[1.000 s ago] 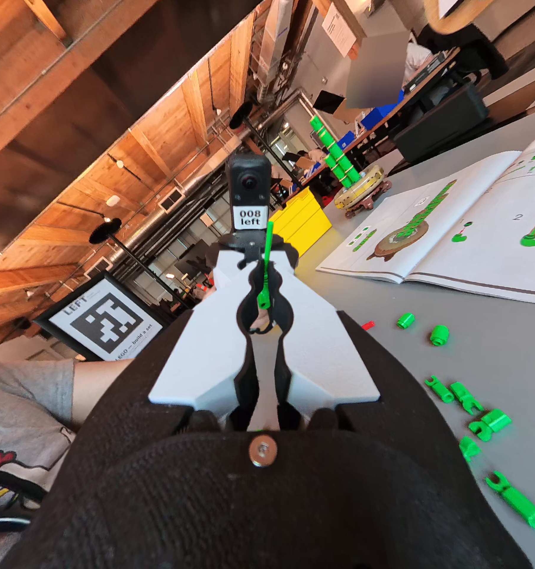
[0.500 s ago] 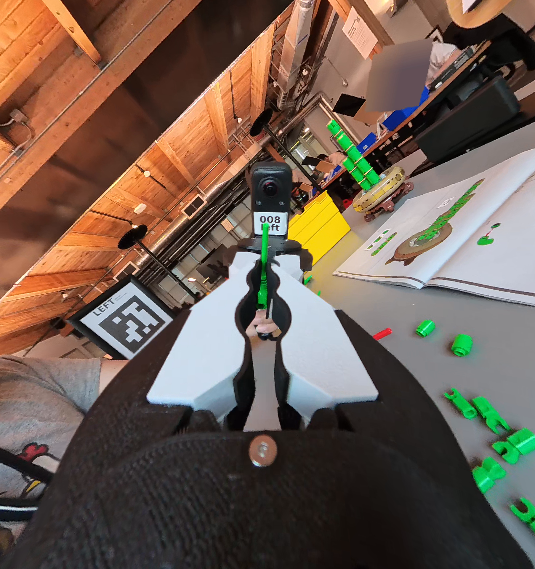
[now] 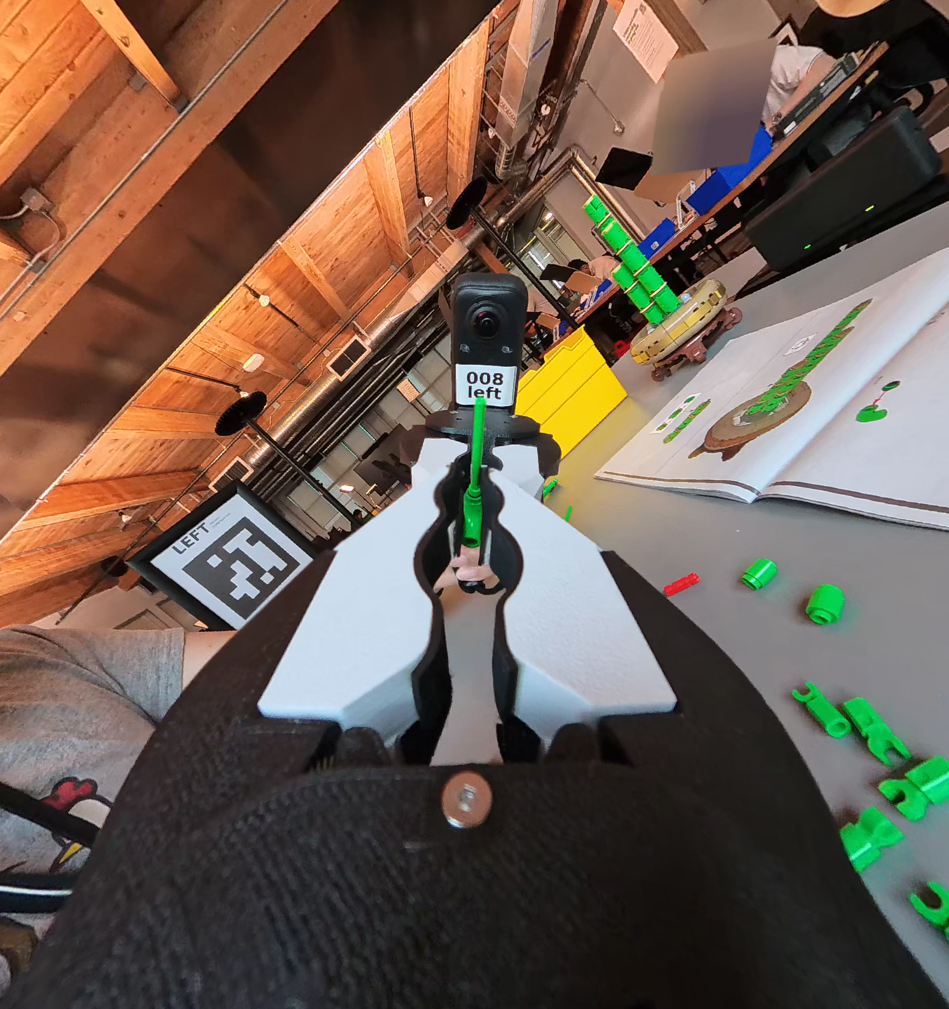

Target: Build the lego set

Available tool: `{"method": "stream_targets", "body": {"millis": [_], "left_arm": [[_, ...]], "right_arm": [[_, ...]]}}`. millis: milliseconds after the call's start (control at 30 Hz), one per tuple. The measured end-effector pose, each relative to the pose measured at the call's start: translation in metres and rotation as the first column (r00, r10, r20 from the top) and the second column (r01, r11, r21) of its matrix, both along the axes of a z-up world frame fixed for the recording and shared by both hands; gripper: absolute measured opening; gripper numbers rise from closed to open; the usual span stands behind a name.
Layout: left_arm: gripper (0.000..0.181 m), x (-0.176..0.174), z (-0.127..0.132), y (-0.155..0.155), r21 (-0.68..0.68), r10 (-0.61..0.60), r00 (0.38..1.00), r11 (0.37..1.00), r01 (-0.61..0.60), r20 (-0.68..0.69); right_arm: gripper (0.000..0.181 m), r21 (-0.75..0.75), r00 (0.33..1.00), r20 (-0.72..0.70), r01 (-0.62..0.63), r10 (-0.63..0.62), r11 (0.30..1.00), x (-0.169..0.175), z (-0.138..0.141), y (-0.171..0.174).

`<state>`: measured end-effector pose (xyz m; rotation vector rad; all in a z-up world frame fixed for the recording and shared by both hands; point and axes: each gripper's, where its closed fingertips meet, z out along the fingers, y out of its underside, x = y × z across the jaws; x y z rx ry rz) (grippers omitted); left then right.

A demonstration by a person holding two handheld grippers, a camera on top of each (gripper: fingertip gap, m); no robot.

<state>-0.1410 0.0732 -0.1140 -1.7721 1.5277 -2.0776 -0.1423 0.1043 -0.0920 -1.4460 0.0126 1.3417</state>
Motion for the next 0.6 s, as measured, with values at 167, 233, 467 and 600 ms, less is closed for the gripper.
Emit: {"method": "stream_targets", "body": {"millis": [167,233,467,600], "left_arm": [[0.005,0.000,-0.004,-0.002,0.040,-0.004,1.000,0.999,0.004,-0.015],[0.004,-0.001,-0.005,-0.002,0.013,-0.016,1.000,1.000,0.016,-0.024],[0.004,0.001,-0.014,-0.009,0.054,-0.053,0.997,0.997,0.056,-0.051],[0.005,0.001,-0.012,-0.010,0.043,-0.063,0.997,0.997,0.065,-0.046]], "right_arm": [[0.000,-0.036,1.000,0.007,-0.012,0.012,0.999,-0.001,-0.005,0.000],[0.000,-0.038,0.999,0.032,-0.003,0.004,0.999,-0.003,-0.007,0.000],[0.000,-0.068,0.993,0.116,-0.022,0.030,0.997,-0.014,-0.017,0.000],[0.000,-0.062,0.992,0.119,-0.033,0.040,0.998,-0.016,-0.016,0.000]]}}
